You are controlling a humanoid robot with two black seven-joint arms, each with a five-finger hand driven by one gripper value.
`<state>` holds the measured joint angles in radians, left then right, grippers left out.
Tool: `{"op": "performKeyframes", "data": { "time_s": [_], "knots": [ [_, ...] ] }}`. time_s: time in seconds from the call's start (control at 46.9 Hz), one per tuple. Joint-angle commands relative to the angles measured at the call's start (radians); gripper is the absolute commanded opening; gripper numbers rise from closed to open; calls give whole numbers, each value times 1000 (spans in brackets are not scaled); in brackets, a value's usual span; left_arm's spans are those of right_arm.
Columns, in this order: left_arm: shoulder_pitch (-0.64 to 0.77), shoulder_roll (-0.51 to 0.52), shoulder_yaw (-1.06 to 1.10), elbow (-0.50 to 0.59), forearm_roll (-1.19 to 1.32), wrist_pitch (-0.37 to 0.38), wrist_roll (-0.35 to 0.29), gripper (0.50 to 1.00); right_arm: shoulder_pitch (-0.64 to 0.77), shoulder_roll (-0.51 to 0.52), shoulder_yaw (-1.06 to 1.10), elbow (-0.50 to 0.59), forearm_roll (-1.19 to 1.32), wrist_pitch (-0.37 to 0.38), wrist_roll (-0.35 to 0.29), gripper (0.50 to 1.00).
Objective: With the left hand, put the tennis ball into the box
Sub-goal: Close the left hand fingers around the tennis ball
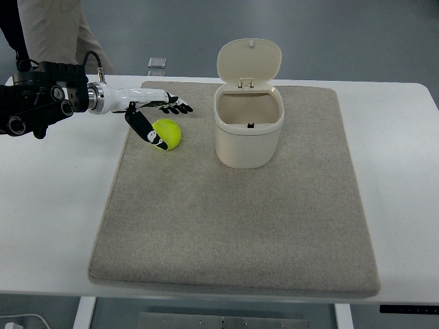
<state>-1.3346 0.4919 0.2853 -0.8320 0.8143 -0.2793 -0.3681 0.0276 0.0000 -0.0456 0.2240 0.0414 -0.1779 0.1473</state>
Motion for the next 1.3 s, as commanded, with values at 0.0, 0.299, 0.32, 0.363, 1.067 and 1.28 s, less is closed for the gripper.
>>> {"op": "performKeyframes", "data": {
  "time_s": [0.0,0.299,0.32,0.363,1.067,1.28],
  "knots": [
    [0,1,3,5,5,0,0,932,0,0,0,0,0,0,0,938],
    [-2,-4,2,7,88,2,2,932,0,0,0,0,0,0,0,938],
    [-2,-6,2,7,89,2,2,932,0,0,1,0,0,0,0,938],
    [0,-7,2,8,91,3,2,932,0,0,0,0,0,0,0,938],
    [17,-13,-3,28,89,20,2,930,0,0,0,0,0,0,0,938],
    [34,-18,-8,30,88,32,2,930,0,0,0,0,0,0,0,938]
  ]
}}
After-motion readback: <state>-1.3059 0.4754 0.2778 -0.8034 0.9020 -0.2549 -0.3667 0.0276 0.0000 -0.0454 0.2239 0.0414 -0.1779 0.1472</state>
